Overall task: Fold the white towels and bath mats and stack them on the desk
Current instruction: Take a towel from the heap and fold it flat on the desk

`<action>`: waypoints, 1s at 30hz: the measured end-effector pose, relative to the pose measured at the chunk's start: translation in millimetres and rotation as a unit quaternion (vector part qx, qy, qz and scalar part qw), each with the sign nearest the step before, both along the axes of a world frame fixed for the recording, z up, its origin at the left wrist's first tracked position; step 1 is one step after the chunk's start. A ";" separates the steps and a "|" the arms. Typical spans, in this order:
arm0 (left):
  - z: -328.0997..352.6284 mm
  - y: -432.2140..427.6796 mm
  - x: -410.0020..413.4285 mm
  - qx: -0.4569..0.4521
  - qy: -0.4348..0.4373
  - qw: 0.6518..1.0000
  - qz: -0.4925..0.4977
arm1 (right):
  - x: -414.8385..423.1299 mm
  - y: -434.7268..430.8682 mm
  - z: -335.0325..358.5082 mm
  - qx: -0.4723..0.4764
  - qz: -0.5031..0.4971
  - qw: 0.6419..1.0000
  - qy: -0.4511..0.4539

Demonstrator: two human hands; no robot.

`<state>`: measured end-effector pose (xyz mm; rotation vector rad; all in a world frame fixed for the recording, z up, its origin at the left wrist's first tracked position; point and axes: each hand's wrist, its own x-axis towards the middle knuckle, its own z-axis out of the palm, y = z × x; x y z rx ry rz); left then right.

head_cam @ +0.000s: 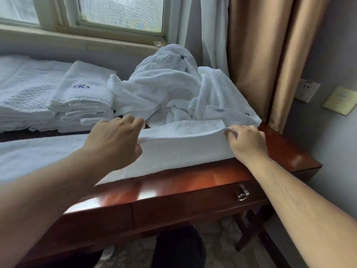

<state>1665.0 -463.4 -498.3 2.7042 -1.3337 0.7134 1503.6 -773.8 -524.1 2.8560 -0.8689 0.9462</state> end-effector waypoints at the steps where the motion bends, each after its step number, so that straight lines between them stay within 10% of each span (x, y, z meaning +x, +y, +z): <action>1: 3.8 -3.7 8.8 0.011 -0.007 1.000 0.012 | 9.2 -2.8 4.4 -0.008 -0.008 0.999 0.034; 5: 12.8 -16.7 38.2 0.060 0.002 0.998 0.031 | 43.4 -12.5 18.9 -0.031 -0.001 0.993 0.117; 11: -19.4 -34.2 40.2 0.095 0.271 0.957 0.046 | 79.7 -25.3 17.1 -0.035 -0.007 0.970 0.241; 19: -34.4 -38.1 49.6 -0.069 0.161 0.984 0.031 | 85.0 -30.8 1.7 -0.031 0.008 0.994 0.104; 26: -41.2 -34.7 69.2 -0.016 0.168 0.985 0.019 | 86.4 -5.9 -0.5 -0.065 -0.101 0.987 0.106; 30: -38.9 -9.4 62.4 -0.013 0.203 0.978 0.036 | 91.3 48.7 -3.2 -0.056 0.033 0.997 0.035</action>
